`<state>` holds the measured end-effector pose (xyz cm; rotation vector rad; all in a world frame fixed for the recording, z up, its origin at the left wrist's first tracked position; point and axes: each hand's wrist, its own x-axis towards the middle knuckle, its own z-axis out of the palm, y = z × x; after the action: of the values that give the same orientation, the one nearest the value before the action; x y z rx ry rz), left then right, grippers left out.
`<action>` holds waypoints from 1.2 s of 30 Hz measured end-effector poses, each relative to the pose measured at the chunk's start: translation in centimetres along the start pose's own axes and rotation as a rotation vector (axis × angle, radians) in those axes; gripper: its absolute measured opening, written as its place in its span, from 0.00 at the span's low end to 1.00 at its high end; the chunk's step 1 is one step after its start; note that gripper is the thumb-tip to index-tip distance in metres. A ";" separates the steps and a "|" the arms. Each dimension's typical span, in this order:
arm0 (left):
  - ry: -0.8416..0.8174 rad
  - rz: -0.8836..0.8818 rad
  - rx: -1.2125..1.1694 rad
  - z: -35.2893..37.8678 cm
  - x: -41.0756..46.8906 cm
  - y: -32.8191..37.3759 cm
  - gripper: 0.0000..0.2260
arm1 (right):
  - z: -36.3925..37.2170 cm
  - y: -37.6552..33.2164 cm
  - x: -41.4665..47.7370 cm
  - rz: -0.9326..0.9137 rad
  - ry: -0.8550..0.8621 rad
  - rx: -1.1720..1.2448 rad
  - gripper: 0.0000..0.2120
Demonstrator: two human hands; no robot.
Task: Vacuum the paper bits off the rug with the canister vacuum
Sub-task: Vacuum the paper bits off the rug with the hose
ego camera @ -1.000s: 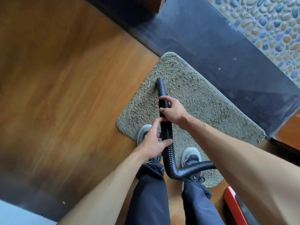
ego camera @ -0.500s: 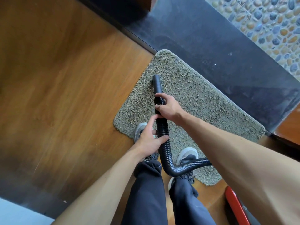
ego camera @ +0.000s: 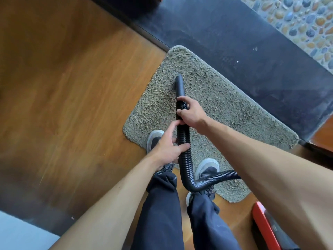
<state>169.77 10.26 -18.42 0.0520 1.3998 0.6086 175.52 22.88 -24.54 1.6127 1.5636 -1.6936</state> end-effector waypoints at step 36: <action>-0.154 0.303 0.732 13.4 -5.9 0.1 0.29 | -11.4 10.6 -14.5 -0.132 0.121 0.621 0.25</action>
<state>181.90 12.06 -10.41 0.8882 1.4094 0.2988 194.23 22.60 -14.39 1.9529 1.2830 -2.3572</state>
